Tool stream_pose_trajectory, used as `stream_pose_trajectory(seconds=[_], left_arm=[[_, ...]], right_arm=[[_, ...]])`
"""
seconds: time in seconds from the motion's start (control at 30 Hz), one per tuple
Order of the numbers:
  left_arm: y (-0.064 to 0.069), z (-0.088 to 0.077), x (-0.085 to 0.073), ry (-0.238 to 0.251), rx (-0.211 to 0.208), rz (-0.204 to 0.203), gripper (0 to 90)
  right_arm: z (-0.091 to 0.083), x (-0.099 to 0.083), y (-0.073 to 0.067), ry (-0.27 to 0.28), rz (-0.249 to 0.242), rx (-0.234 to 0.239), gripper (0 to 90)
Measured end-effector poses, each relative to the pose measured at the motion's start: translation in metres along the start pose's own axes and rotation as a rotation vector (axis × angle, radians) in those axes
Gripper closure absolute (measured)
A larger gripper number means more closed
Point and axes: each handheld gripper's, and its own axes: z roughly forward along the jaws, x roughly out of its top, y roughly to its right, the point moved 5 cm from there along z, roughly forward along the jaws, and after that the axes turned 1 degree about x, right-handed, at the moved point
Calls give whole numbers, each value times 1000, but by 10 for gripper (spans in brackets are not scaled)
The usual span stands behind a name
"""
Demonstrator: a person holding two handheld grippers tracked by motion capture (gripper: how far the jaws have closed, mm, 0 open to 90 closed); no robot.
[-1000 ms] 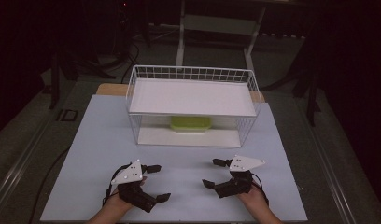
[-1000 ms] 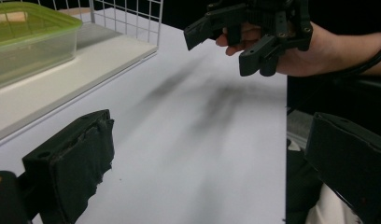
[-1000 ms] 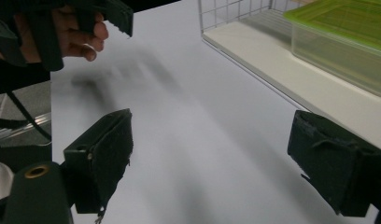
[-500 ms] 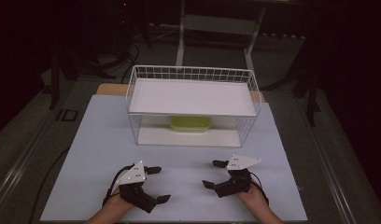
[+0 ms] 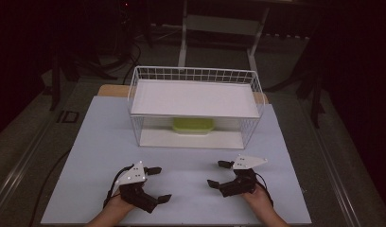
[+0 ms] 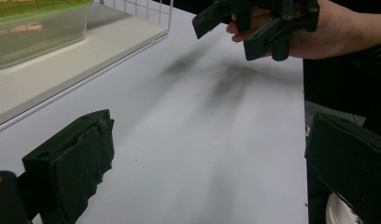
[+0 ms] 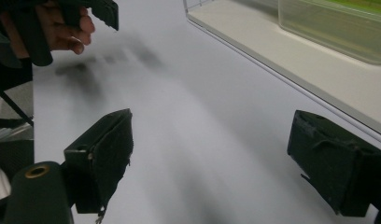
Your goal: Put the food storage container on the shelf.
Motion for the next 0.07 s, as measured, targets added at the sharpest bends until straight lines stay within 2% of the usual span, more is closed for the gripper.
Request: stream_pose_trajectory(seconds=[0.07], left_arm=[[0, 0, 0, 1, 3, -2, 20]], right_arm=[[-1, 0, 0, 2, -6, -5, 143]])
